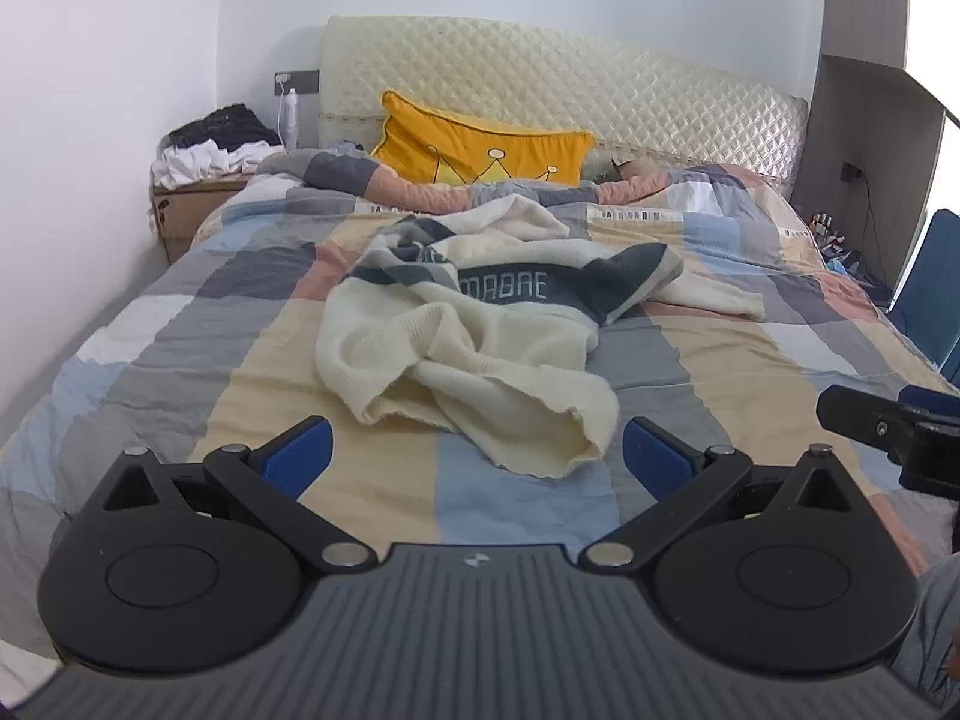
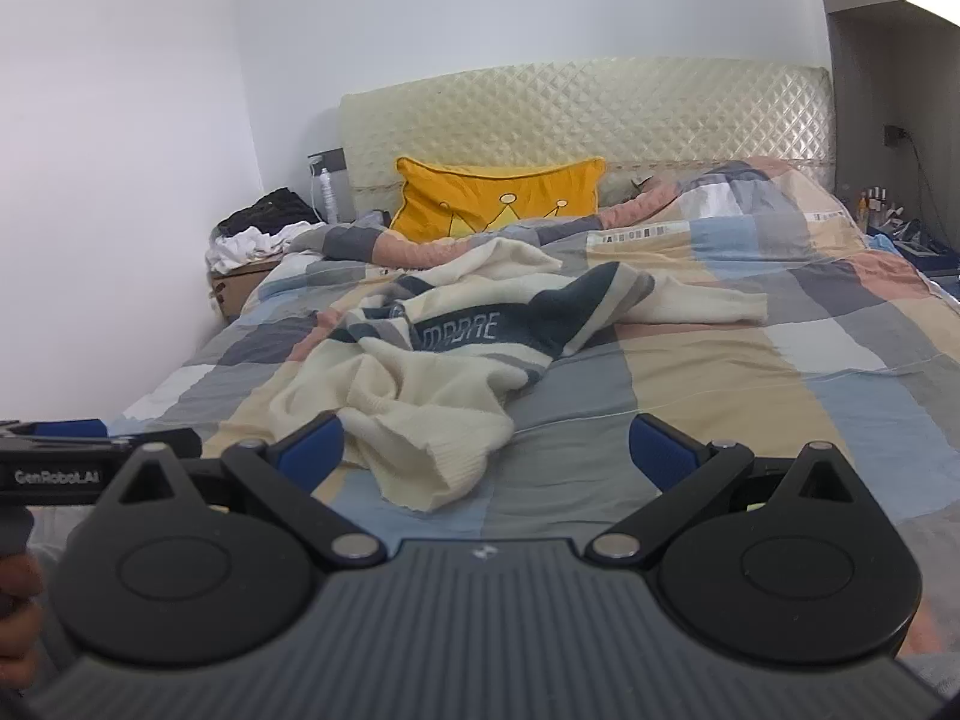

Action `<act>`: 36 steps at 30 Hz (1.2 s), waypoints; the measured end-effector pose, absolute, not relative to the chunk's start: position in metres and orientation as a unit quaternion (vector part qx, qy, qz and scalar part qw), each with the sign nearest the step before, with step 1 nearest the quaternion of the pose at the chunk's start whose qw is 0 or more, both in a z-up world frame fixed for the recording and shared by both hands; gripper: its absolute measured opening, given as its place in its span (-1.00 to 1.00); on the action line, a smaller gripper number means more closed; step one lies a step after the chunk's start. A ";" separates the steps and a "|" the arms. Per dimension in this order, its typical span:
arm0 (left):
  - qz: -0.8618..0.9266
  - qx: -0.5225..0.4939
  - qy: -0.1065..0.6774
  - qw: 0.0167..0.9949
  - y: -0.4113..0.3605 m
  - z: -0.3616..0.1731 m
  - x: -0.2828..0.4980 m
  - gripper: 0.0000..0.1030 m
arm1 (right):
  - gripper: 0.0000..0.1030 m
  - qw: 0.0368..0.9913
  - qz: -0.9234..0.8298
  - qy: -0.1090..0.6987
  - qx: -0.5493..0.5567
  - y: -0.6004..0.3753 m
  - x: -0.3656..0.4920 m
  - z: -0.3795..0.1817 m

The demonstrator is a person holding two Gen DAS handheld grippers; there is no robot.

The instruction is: Fold large clothes

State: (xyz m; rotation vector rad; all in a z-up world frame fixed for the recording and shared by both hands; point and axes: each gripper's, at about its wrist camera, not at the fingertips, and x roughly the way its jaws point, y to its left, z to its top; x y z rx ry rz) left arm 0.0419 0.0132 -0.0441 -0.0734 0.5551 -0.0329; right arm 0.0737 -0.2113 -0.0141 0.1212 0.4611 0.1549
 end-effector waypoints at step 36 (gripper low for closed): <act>-0.078 -0.051 0.329 0.940 0.069 -0.036 0.353 1.00 | 1.00 0.954 0.136 0.265 0.024 -0.229 0.282 -0.036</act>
